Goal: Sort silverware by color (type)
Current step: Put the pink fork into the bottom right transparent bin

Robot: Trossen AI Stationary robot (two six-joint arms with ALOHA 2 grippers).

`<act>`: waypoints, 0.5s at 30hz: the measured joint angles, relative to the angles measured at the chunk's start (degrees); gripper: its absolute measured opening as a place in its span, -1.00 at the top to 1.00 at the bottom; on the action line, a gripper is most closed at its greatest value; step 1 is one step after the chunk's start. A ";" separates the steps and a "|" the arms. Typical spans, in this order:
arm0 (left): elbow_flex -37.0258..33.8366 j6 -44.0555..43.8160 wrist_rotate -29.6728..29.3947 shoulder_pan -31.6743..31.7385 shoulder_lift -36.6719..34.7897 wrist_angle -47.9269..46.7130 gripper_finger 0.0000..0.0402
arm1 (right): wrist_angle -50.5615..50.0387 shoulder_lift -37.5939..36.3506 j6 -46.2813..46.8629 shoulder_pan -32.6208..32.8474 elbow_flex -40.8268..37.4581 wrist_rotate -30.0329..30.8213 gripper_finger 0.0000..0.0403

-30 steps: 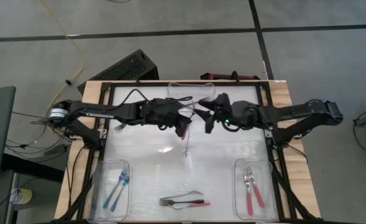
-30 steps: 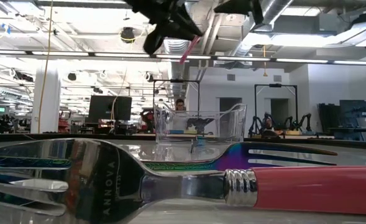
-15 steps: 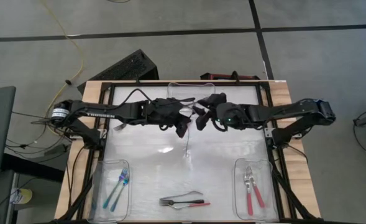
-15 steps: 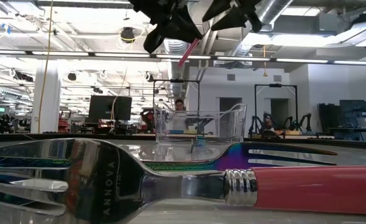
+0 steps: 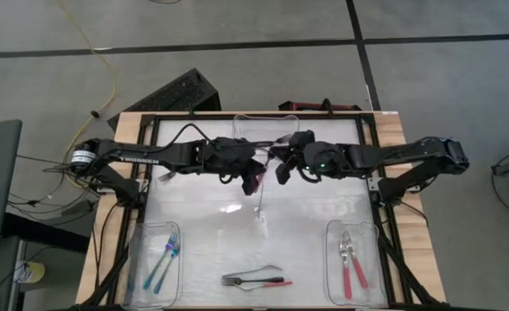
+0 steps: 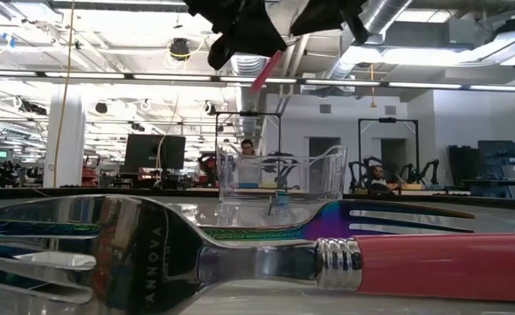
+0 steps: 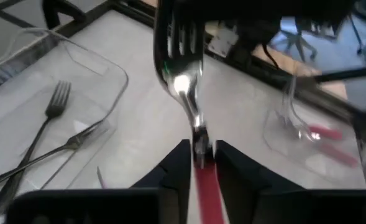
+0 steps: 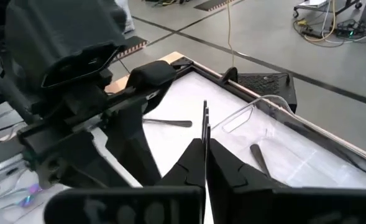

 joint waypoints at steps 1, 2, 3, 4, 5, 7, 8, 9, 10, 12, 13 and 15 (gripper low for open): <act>0.02 0.78 0.61 0.00 -0.22 -0.85 0.65 | -1.25 -0.97 0.03 0.20 -0.03 -0.02 0.90; 0.00 1.29 1.42 0.00 -0.69 -2.30 0.57 | -2.68 -2.23 0.51 0.22 -0.04 -0.12 0.90; -0.02 1.93 2.32 0.00 -1.04 -3.48 0.50 | -4.01 -3.80 1.16 0.22 -0.04 -0.46 0.90; -0.02 2.43 3.36 0.00 -1.50 -3.93 0.42 | -5.75 -5.52 1.86 0.26 -0.04 -1.56 0.90; -0.02 2.82 4.15 0.01 -2.19 -4.63 0.35 | -7.83 -7.48 2.59 0.31 -0.04 -3.39 0.90; -0.02 3.93 4.91 0.09 -3.83 -7.02 0.22 | -11.82 -11.12 3.77 0.82 -0.04 -8.85 0.90; -0.02 4.69 5.20 0.16 -4.54 -7.69 0.16 | -13.60 -12.96 4.11 1.40 -0.04 -12.49 0.90; -0.02 5.52 5.20 0.24 -5.21 -8.21 0.11 | -15.70 -14.76 4.24 2.17 -0.05 -16.56 0.90; -0.02 6.29 5.22 0.35 -5.79 -8.97 0.07 | -17.09 -16.31 4.27 3.29 -0.19 -20.72 0.90; -0.02 6.79 5.10 0.83 -6.64 -9.95 0.01 | -19.07 -19.03 5.53 6.62 -0.57 -27.10 0.90; -0.02 6.72 5.10 1.10 -6.91 -9.90 -0.01 | -20.88 -19.99 7.22 8.68 -0.68 -28.77 0.90; -0.02 6.03 5.09 1.78 -7.09 -9.91 -0.02 | -24.15 -21.15 11.97 13.77 -0.70 -29.53 0.89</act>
